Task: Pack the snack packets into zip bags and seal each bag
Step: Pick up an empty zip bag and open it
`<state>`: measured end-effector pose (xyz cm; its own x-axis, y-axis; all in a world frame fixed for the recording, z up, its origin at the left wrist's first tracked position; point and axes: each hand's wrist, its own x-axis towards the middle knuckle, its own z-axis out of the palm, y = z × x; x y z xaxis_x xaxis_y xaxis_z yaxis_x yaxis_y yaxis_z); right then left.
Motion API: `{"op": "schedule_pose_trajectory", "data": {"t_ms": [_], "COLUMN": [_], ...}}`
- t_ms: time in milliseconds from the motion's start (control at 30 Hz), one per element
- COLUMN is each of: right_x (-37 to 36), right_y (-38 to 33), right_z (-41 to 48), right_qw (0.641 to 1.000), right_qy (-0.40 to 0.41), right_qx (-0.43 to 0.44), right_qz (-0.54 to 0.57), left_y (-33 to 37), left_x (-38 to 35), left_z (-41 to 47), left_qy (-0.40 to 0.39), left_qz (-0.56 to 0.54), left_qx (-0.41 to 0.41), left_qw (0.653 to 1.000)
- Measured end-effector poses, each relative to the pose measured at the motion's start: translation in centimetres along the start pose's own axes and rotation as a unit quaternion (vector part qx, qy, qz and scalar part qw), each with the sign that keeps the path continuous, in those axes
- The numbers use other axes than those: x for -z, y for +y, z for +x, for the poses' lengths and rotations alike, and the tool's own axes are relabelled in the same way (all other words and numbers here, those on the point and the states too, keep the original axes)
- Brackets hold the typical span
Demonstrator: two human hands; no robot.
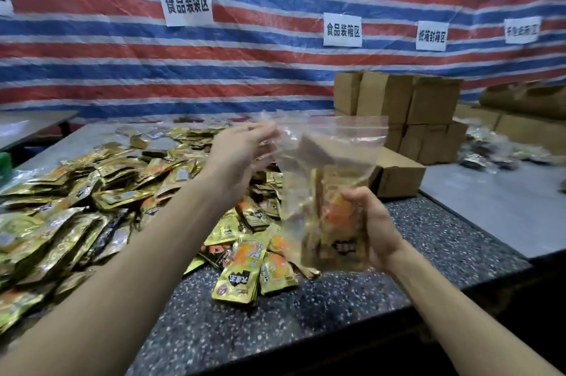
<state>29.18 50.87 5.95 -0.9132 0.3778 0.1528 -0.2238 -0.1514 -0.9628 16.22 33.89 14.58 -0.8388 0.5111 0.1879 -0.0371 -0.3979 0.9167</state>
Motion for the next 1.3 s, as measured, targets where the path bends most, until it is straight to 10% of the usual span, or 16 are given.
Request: {"op": "schedule_pose_trajectory", "data": {"t_ms": [167,367,700,1000,1300], "right_x": [8.2,14.6,11.4,-5.2,-17.7], "right_y": [-1.5,-0.3,-0.4,1.8,6.1], "right_z": [1.3,3.7,7.3,8.2,8.1], "right_qw": [0.976,0.863,0.708,0.834,0.84], "right_qy": [0.159,0.244,0.279,0.114,-0.071], "right_qx": [-0.124,-0.254,-0.183,0.077,0.138], "right_qz": [-0.085,-0.361,-0.623,-0.534,-0.521], "left_y": [-6.8,-12.3,-8.4,-3.2,-0.7], "left_x": [-0.3,3.5,15.3,22.1,31.8], "left_z": [0.9,0.0,-3.4,-7.9,-11.8], "left_qy": [-0.026,-0.023,0.069,0.153,0.223], "left_qz": [0.202,0.242,0.332,0.403,0.499], "left_qx": [0.118,0.17,0.055,-0.04,-0.05], "left_qw": [0.972,0.955,0.939,0.901,0.836]}}
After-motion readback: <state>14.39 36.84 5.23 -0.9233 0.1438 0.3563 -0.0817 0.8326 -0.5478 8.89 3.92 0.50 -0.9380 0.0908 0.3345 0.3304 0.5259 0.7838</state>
